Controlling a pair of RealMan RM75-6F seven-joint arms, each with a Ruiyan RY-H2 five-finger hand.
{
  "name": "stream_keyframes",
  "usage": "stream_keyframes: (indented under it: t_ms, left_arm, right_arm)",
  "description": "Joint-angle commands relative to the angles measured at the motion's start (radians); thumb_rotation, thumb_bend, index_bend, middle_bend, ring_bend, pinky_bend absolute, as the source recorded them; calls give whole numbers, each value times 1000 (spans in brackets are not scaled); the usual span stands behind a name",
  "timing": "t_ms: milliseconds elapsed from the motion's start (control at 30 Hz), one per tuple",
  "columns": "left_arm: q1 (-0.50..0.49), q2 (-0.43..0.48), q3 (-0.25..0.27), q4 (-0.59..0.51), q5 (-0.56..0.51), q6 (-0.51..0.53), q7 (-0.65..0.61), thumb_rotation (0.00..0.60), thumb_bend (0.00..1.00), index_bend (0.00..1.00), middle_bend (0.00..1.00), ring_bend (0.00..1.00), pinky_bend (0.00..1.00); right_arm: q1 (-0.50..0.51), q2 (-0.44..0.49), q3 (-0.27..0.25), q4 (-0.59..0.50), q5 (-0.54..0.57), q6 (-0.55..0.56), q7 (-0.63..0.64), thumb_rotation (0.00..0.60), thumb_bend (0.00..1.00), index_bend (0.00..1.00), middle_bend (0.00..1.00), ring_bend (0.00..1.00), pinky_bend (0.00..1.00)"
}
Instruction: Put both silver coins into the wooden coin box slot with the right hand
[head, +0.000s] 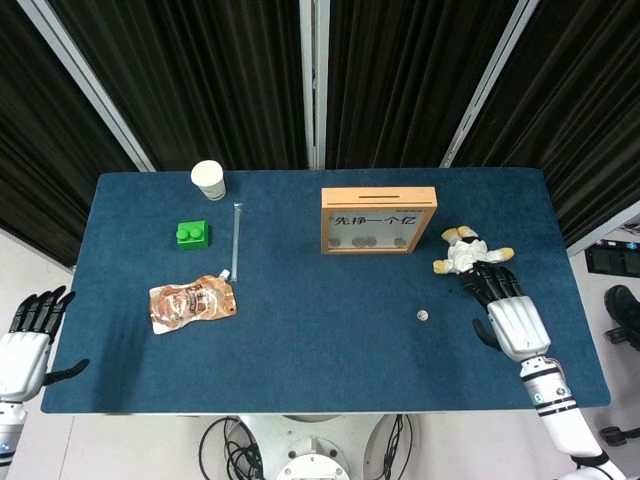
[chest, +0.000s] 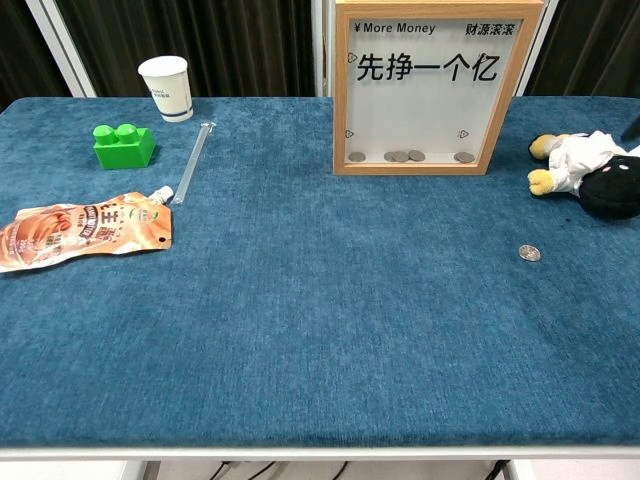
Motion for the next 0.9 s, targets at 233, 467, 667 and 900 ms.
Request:
stream_keyframes:
  t_ms: [233, 467, 667, 900]
  left_arm:
    - [-2, 8, -5, -8, -5, -2, 6, 600, 23, 48, 7, 0, 0]
    - [-12, 13, -14, -9, -5, -10, 4, 600, 23, 48, 7, 0, 0]
    - [-16, 16, -18, -7, -13, -17, -2, 600, 23, 48, 8, 0, 0]
    - [-15, 13, -20, 3, -18, -17, -11, 600, 23, 48, 8, 0, 0]
  right_arm:
    - [-29, -242, 15, 342, -48, -103, 63, 600, 346, 256, 4, 0, 0]
    - [-35, -331, 23, 469, -106, -103, 122, 600, 347, 297, 15, 0, 0]
    - [-34, -378, 34, 538, -140, -104, 166, 600, 346, 298, 15, 0, 0]
    - [-25, -402, 47, 549, -168, -109, 177, 600, 348, 297, 16, 0, 0]
